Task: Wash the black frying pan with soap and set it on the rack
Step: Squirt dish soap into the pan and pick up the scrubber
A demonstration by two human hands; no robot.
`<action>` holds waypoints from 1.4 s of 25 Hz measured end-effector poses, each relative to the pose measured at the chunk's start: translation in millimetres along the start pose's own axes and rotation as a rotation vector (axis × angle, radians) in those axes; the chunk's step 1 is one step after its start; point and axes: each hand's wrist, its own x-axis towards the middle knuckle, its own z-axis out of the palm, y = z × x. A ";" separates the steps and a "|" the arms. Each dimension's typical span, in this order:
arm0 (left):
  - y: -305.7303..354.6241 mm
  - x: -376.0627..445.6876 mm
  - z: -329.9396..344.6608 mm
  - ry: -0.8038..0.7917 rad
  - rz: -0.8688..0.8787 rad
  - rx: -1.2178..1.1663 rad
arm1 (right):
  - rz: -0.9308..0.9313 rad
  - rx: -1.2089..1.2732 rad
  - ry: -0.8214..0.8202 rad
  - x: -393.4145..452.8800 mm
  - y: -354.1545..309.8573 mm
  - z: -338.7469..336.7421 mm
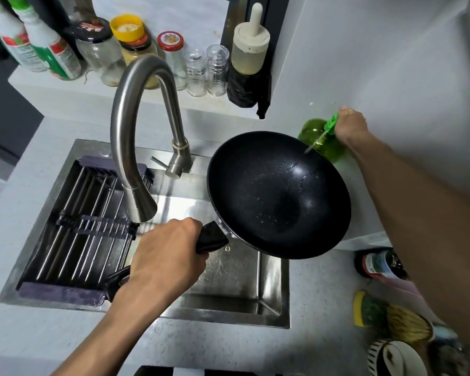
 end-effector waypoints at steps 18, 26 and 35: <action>-114.4 -45.7 133.4 -0.181 -0.161 -0.144 | -0.421 0.721 -0.773 -295.5 -100.0 122.2; -160.0 -14.9 164.1 -0.215 -0.109 -0.127 | -0.346 0.794 -0.316 -289.3 -97.3 130.2; -151.5 26.6 221.4 -0.307 -0.104 -0.154 | -0.069 1.052 0.022 -193.8 -3.2 117.2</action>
